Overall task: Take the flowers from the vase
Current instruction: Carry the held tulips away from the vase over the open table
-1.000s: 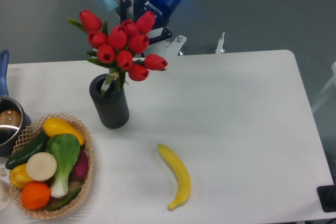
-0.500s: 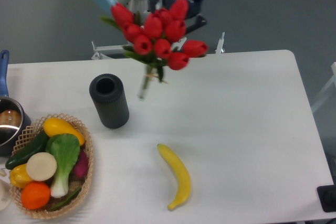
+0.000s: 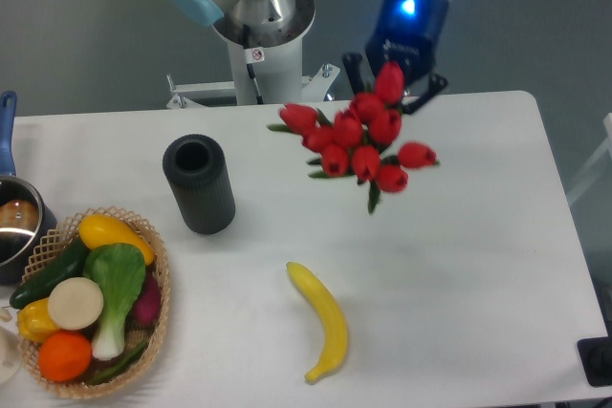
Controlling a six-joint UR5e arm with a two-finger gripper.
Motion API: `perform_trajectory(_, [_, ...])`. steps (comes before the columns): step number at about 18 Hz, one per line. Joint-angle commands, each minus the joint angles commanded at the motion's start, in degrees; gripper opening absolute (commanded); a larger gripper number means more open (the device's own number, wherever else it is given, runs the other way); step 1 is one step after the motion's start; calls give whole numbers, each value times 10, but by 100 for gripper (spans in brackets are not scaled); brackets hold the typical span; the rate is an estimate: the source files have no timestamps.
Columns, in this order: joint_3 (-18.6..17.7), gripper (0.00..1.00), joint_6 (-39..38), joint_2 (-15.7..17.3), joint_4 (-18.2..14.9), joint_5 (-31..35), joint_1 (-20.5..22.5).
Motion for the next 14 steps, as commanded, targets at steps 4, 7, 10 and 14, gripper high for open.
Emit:
perform_trajectory(4, [33,0,-4,-31,-5,99,9])
perform_trajectory(7, [68,0,-5,-57,-10,209,2])
perform_trajectory(10, [75,0,-11,-80,-10,301,-23])
perform_trajectory(14, [98,0,-7,-112,-27,387,-47])
